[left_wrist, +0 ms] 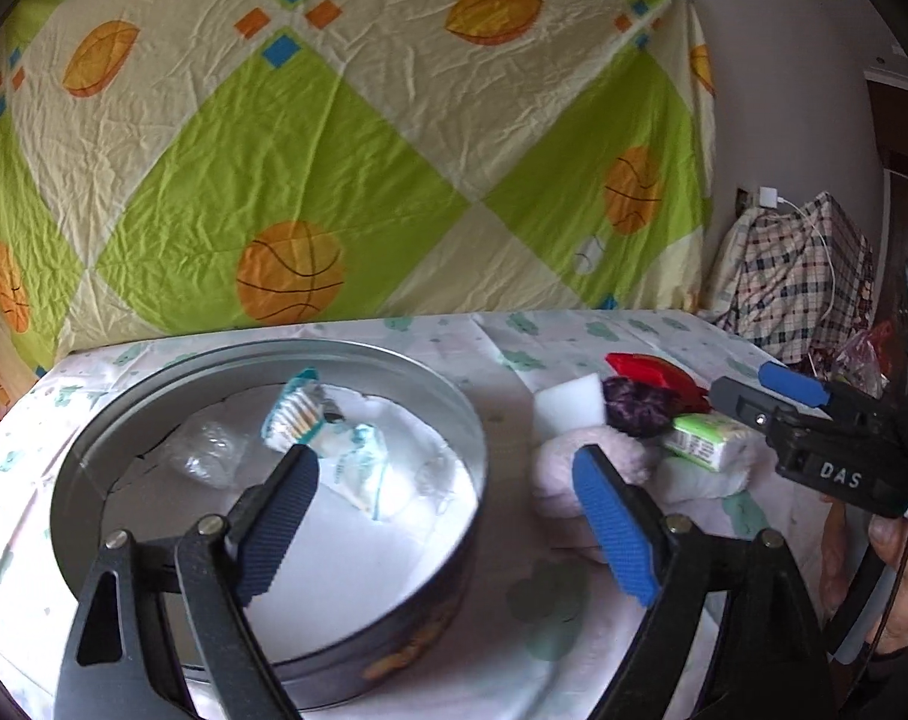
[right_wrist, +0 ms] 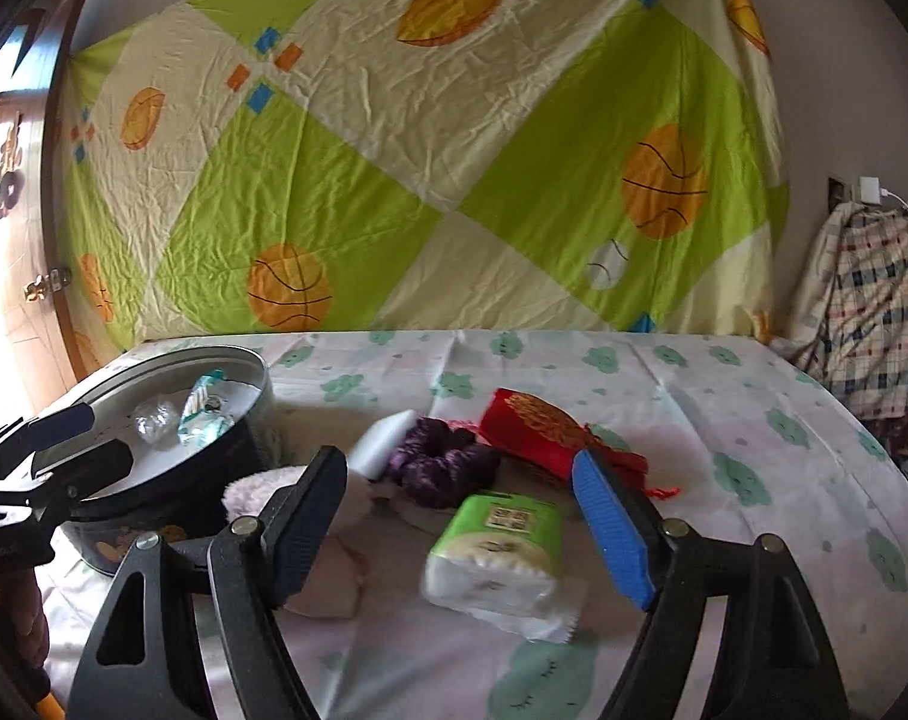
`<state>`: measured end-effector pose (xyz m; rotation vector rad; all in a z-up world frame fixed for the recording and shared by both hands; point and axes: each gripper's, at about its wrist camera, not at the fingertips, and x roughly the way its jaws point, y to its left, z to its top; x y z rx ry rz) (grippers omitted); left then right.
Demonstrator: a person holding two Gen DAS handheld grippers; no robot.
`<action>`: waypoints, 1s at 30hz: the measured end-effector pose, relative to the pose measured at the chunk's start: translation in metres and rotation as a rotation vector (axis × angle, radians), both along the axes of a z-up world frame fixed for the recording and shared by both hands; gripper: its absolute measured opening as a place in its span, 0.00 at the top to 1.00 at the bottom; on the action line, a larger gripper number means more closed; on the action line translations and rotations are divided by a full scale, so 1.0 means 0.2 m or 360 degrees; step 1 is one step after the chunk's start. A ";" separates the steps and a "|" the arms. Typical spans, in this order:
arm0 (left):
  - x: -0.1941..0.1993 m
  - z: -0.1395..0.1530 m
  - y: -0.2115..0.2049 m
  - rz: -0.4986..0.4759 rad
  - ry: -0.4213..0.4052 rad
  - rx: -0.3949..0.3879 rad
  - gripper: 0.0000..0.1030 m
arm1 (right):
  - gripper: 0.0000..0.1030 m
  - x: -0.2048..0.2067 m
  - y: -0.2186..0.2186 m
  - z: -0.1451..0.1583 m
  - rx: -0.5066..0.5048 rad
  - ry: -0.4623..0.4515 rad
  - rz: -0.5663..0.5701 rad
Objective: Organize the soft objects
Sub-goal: 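Close the right gripper on the green tissue pack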
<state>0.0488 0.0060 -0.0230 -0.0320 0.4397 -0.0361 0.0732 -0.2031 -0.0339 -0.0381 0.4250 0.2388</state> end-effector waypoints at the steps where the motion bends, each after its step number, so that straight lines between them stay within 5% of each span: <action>1: 0.01 0.00 -0.05 -0.0027 0.0002 0.0015 0.14 | 0.23 0.01 -0.03 -0.01 0.0012 0.0016 -0.0021; 9: 0.14 -0.08 -0.32 -0.0159 0.0117 0.0091 0.15 | 0.23 0.06 -0.09 -0.06 0.0060 0.0136 -0.0013; 21: 0.25 -0.12 -0.37 -0.0260 0.0258 0.0037 0.18 | 0.23 0.17 -0.05 -0.15 -0.0008 0.0380 0.0006; 24: 0.26 -0.13 -0.37 -0.0278 0.0282 0.0021 0.18 | 0.42 0.20 -0.04 -0.16 -0.0022 0.0429 0.0015; 30: 0.29 -0.14 -0.40 -0.0314 0.0308 0.0031 0.18 | 0.50 0.18 -0.05 -0.15 0.0003 0.0395 0.0033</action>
